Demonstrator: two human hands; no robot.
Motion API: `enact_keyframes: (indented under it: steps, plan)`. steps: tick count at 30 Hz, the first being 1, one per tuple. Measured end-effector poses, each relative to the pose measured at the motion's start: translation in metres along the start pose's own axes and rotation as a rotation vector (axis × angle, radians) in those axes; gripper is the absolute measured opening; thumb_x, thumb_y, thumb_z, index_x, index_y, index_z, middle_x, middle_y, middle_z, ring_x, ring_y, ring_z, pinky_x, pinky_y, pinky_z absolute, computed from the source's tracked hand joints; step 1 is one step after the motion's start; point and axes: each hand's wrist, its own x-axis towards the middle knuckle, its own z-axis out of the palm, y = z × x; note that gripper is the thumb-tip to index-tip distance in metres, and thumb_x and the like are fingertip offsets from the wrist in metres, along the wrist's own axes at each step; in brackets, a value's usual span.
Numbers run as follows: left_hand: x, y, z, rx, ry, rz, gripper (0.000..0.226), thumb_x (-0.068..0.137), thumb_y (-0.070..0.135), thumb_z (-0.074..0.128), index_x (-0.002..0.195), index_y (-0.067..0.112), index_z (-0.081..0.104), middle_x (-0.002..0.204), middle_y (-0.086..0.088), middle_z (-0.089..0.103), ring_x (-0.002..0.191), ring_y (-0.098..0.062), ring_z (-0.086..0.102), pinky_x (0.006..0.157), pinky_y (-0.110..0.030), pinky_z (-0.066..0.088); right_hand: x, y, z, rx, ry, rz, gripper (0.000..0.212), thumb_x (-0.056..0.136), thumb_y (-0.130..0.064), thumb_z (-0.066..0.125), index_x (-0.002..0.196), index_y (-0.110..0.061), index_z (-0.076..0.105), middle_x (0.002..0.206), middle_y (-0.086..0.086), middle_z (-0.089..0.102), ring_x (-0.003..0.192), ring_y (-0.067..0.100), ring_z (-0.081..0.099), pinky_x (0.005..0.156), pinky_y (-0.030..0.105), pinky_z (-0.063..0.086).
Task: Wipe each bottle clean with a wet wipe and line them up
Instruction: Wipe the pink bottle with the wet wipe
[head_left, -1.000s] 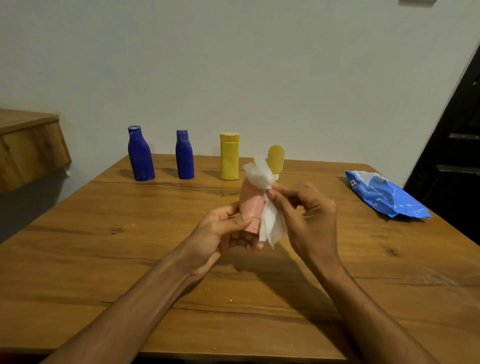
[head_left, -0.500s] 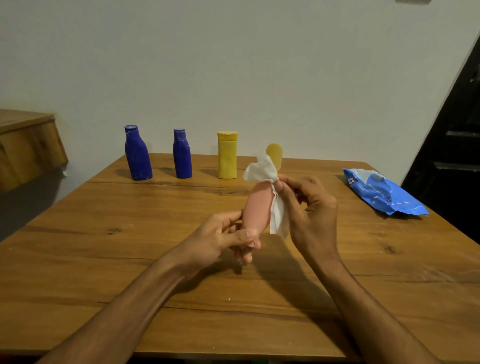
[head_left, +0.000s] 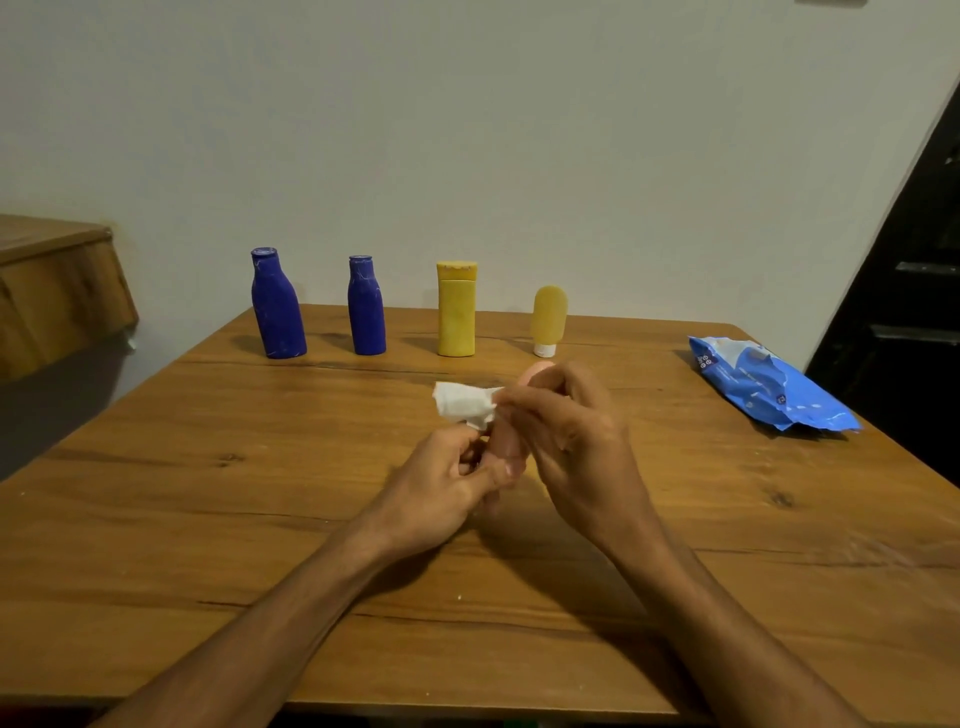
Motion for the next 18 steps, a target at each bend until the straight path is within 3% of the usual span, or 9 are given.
enact_keyframes:
  steps: [1,3,6,8,12,18]
  plan:
    - [0.000,-0.001,0.001,-0.012,0.023,-0.008,0.012,0.095,0.012,0.058,0.101,0.003,0.062,0.096,-0.022,0.066,0.083,-0.031,0.064,0.076,-0.041,0.053,0.000,-0.002,0.001,-0.051,0.012,-0.040,0.031,0.091,-0.032,0.053,0.107,-0.013,0.071,0.103,-0.008,0.050,0.098,0.005,0.047,0.074,0.028,0.047]
    - [0.001,0.000,0.001,-0.026,0.040,0.010,0.011,0.095,0.011,0.058,0.101,0.003,0.063,0.097,-0.022,0.067,0.083,-0.028,0.064,0.074,-0.035,0.053,0.001,-0.003,0.002,-0.133,0.093,-0.084,0.030,0.090,-0.031,0.053,0.104,-0.012,0.072,0.101,-0.005,0.055,0.096,-0.001,0.041,0.072,0.024,0.042]
    - [0.002,0.002,-0.002,-0.022,-0.018,0.036,0.017,0.094,0.017,0.060,0.110,0.016,0.063,0.101,-0.014,0.068,0.086,-0.028,0.065,0.073,-0.028,0.053,0.002,0.000,-0.003,-0.142,0.204,-0.018,0.027,0.089,-0.026,0.059,0.107,-0.011,0.072,0.096,0.003,0.061,0.090,0.007,0.049,0.065,0.034,0.048]
    - [0.003,0.000,-0.005,-0.050,-0.070,0.034,0.023,0.094,0.020,0.061,0.117,0.019,0.061,0.102,-0.015,0.068,0.083,-0.030,0.065,0.072,-0.031,0.056,0.004,0.001,-0.008,-0.063,0.254,0.081,0.024,0.089,-0.022,0.064,0.110,-0.012,0.071,0.095,0.002,0.061,0.086,0.015,0.055,0.065,0.039,0.050]
    - [0.003,0.000,-0.006,-0.212,-0.091,0.006,0.037,0.091,0.019,0.063,0.125,0.008,0.057,0.093,-0.011,0.070,0.076,-0.022,0.065,0.064,-0.034,0.054,0.011,-0.001,-0.014,0.070,0.364,0.214,0.018,0.088,-0.017,0.070,0.106,-0.015,0.074,0.090,-0.003,0.068,0.081,0.004,0.060,0.067,0.009,0.041]
    - [0.003,0.002,-0.012,-0.428,-0.092,-0.030,0.040,0.091,0.018,0.061,0.127,0.002,0.054,0.092,-0.015,0.069,0.075,-0.024,0.065,0.066,-0.031,0.051,0.012,-0.003,-0.014,0.507,0.311,0.559,0.016,0.085,-0.021,0.071,0.100,-0.017,0.074,0.091,-0.006,0.075,0.090,0.006,0.070,0.073,0.019,0.053]
